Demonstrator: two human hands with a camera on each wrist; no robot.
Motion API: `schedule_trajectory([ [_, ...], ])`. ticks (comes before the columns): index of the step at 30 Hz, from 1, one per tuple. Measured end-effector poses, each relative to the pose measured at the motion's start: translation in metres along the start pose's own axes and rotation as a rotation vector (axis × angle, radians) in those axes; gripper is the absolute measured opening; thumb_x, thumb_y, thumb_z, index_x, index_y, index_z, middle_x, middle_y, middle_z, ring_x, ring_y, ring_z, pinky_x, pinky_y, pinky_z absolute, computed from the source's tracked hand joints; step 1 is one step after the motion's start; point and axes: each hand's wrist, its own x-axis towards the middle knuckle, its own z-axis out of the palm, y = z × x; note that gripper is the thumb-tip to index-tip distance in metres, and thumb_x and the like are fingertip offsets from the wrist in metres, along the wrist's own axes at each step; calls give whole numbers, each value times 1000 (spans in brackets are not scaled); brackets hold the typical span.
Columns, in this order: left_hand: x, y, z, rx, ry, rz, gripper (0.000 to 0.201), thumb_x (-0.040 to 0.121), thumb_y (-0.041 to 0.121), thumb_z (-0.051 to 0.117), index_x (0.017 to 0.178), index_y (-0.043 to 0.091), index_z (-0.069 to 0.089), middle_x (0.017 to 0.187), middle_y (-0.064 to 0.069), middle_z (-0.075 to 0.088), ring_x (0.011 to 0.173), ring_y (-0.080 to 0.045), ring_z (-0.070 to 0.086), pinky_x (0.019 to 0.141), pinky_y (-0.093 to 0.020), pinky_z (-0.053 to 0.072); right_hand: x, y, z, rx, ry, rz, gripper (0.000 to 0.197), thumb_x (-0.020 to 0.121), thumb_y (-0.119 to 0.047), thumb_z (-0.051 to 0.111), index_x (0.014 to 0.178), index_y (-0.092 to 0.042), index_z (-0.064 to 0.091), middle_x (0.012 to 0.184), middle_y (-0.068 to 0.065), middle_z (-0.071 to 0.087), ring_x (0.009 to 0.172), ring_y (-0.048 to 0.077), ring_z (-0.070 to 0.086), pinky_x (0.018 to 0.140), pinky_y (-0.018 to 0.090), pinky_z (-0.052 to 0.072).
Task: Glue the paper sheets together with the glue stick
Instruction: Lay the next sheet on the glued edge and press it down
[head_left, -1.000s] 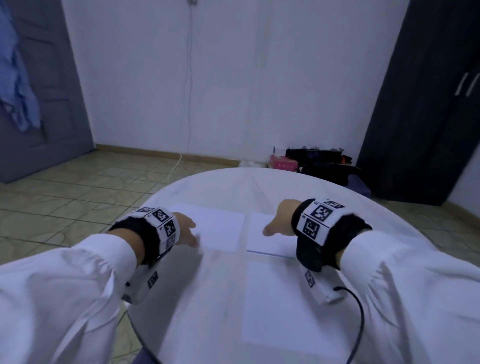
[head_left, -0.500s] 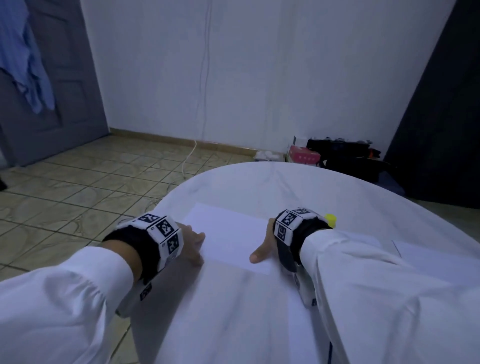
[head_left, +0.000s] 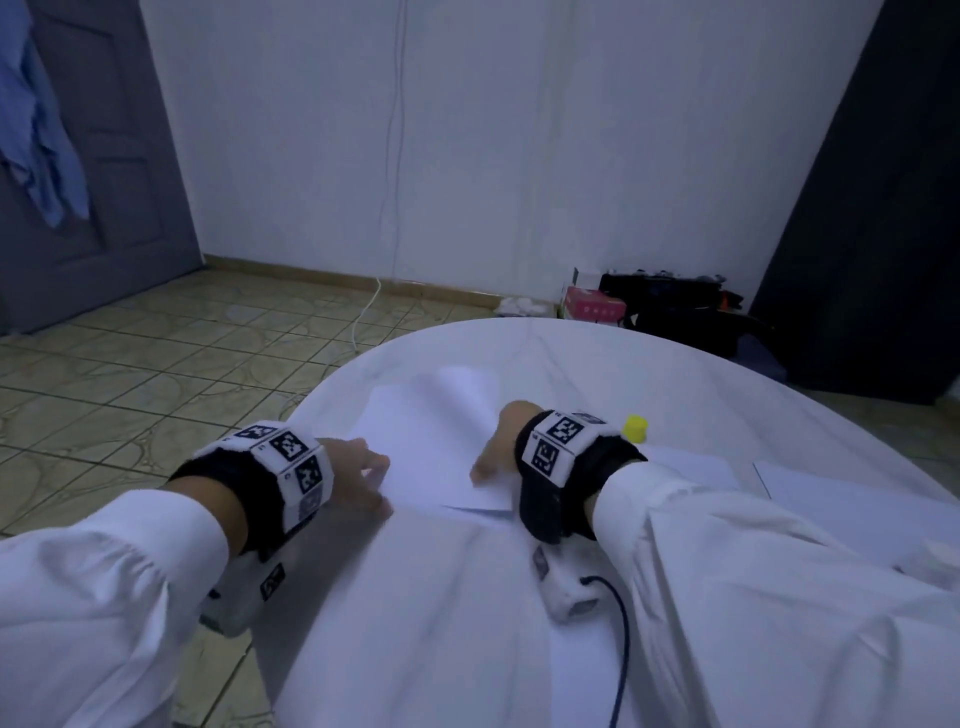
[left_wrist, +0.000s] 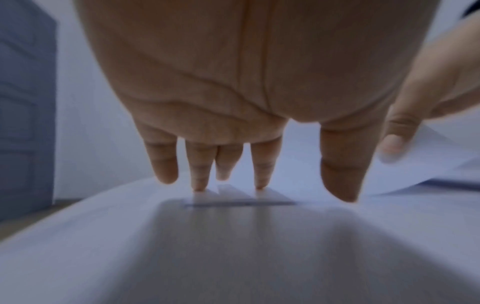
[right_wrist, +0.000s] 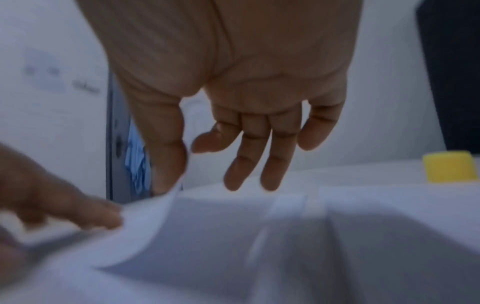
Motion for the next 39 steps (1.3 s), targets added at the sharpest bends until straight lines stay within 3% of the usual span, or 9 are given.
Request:
schedule_trajectory([
  [2, -10, -7, -4, -176, 86, -28, 50, 86, 59, 54, 126, 30, 54, 147, -4, 32, 124, -22, 46, 102, -30, 34, -9, -1, -4, 218, 10, 30, 34, 73, -39, 75, 70, -14, 52, 86, 7, 67, 78, 26, 64, 77, 32, 53],
  [5, -24, -10, -12, -438, 221, -29, 42, 90, 46, 58, 129, 32, 54, 155, 2, 28, 132, -18, 42, 102, -26, 30, -38, 14, -13, 452, 85, 17, 28, 82, -30, 68, 81, -4, 57, 78, 11, 63, 72, 30, 64, 68, 32, 52],
  [8, -34, -3, -16, -724, 265, 23, 19, 91, 32, 62, 110, 29, 64, 123, 2, 58, 107, -15, 52, 89, -25, 37, -78, 41, -18, 773, 94, 38, 26, 87, -19, 65, 103, 1, 61, 85, 15, 68, 66, 30, 66, 56, 31, 54],
  [13, -61, 38, -12, -1248, 72, 187, 21, 85, -6, 62, 93, 12, 69, 79, -2, 67, 70, -13, 59, 61, -21, 52, -136, 103, -8, 1051, 144, 108, 24, 90, -22, 64, 111, -11, 58, 111, 6, 64, 57, 27, 68, 42, 24, 42],
  [19, -93, 99, 5, -1038, -15, 312, 21, 80, -7, 69, 91, 10, 73, 67, 0, 67, 56, -7, 61, 56, -17, 52, -194, 180, 21, 998, 132, 182, 17, 90, -15, 63, 101, -3, 59, 100, 9, 64, 57, 20, 68, 42, 23, 32],
  [23, -105, 127, 18, -897, -85, 336, 24, 80, -6, 70, 93, 14, 71, 60, 7, 68, 52, -6, 63, 57, -15, 53, -213, 206, 32, 820, 100, 249, 24, 85, -11, 69, 71, -9, 50, 71, 8, 62, 59, 22, 67, 43, 25, 34],
  [27, -107, 142, 29, -774, -121, 331, 22, 78, -3, 73, 92, 13, 71, 60, 0, 59, 51, -8, 61, 58, -17, 54, -221, 214, 37, 639, 53, 278, 23, 81, -16, 73, 67, -12, 55, 62, 4, 59, 56, 17, 52, 48, 24, 36],
  [34, -104, 151, 41, -534, -108, 328, 18, 77, 15, 79, 84, 27, 68, 46, 16, 55, 48, -2, 53, 52, -8, 41, -218, 214, 44, 541, -3, 310, 27, 82, -18, 73, 65, -11, 54, 61, 7, 56, 59, 23, 48, 48, 25, 36],
  [39, -101, 150, 44, -474, -112, 330, 18, 75, 21, 80, 83, 32, 67, 57, 14, 54, 58, -6, 51, 60, -12, 39, -215, 214, 47, 526, -14, 325, 27, 81, -15, 74, 63, -10, 55, 58, 7, 56, 52, 22, 47, 47, 24, 37],
])
